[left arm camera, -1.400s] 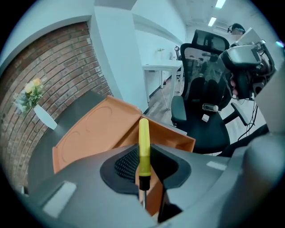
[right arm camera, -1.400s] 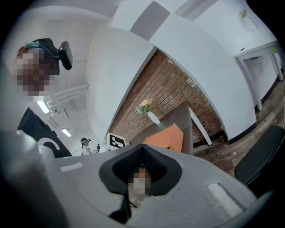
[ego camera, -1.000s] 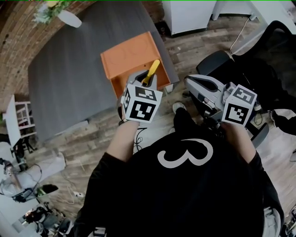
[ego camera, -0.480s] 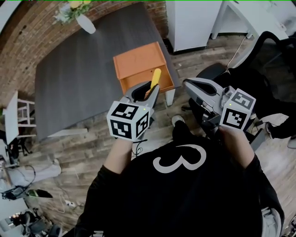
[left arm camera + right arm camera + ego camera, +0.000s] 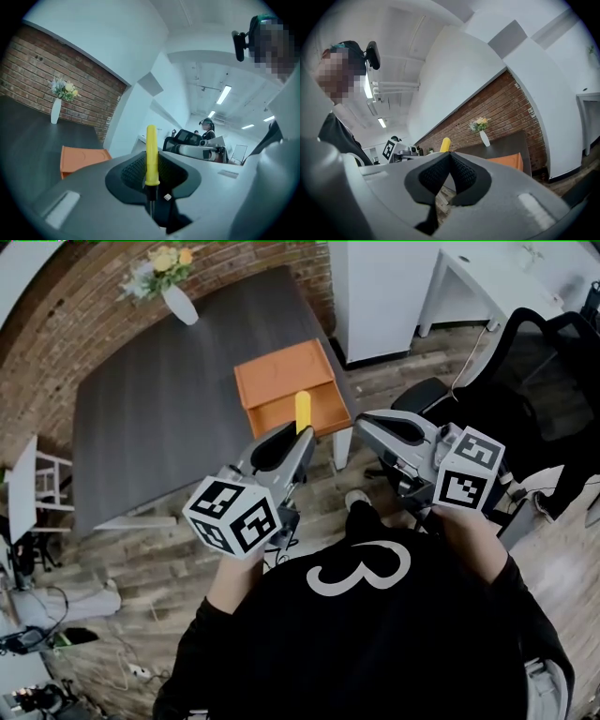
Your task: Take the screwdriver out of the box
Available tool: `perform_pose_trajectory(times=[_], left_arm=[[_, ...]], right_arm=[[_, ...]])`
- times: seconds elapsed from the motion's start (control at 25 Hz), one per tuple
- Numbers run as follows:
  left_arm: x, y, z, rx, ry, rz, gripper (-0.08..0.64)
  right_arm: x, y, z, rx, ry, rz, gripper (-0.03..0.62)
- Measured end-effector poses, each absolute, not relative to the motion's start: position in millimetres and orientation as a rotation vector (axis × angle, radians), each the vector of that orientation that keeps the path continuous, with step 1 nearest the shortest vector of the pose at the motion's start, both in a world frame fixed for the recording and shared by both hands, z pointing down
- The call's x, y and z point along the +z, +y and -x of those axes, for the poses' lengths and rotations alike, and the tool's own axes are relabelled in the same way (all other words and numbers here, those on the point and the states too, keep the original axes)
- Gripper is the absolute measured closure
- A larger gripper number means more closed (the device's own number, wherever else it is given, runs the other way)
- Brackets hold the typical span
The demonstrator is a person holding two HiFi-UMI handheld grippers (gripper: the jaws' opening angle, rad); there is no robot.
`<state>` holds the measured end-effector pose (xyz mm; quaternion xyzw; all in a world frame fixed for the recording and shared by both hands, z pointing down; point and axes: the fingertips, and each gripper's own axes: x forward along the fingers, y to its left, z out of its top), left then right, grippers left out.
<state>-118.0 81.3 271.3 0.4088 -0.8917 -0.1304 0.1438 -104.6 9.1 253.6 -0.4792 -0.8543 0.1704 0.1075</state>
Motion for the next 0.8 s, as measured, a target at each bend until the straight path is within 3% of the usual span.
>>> perform_pose_trajectory(times=[0.8], left_arm=[[275.0,79.9,104.0,-0.456,-2.545,-1.214,0.466]], right_arm=[[268.4,13.6,93.7,0.469,-2.539,1.327,0.592]])
